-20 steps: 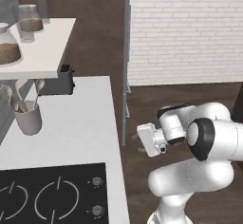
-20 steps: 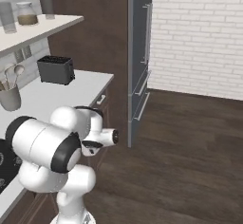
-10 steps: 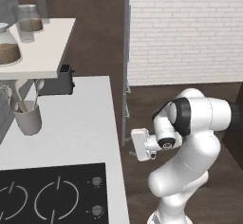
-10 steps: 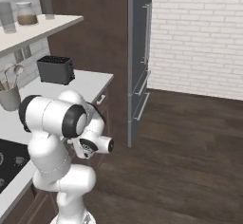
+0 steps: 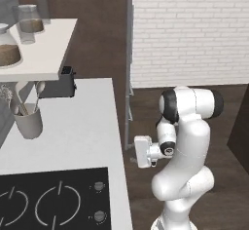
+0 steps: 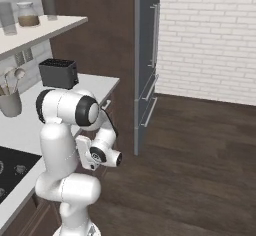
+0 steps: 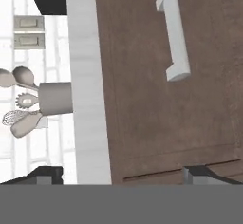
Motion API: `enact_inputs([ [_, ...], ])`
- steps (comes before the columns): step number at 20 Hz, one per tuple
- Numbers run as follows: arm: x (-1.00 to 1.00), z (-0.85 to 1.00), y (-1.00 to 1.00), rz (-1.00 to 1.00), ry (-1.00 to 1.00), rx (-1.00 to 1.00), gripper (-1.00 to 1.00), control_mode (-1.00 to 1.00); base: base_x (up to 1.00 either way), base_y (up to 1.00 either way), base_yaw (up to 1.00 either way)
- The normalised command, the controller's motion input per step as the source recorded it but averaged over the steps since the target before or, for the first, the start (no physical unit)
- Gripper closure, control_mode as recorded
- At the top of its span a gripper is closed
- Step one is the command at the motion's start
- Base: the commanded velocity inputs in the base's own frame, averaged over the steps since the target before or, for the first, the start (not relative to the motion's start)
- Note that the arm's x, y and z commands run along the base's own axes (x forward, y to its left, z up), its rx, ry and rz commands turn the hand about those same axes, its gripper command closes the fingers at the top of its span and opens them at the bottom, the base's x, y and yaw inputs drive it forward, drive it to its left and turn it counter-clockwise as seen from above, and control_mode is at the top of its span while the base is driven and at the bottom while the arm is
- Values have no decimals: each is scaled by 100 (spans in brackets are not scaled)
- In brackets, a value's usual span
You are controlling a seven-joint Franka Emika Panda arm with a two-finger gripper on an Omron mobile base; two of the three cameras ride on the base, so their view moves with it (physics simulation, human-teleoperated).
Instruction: Take a straw from the drawer in front and place it inside the glass cup on the dining counter.
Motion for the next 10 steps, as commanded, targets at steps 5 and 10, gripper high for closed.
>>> enact_inputs([
  [5, 26, -12, 20, 0, -4, 1, -100, -100, 0, 0, 0],
  [10, 37, -9, 25, 0, -6, 0, -100, -100, 0, 0, 0],
])
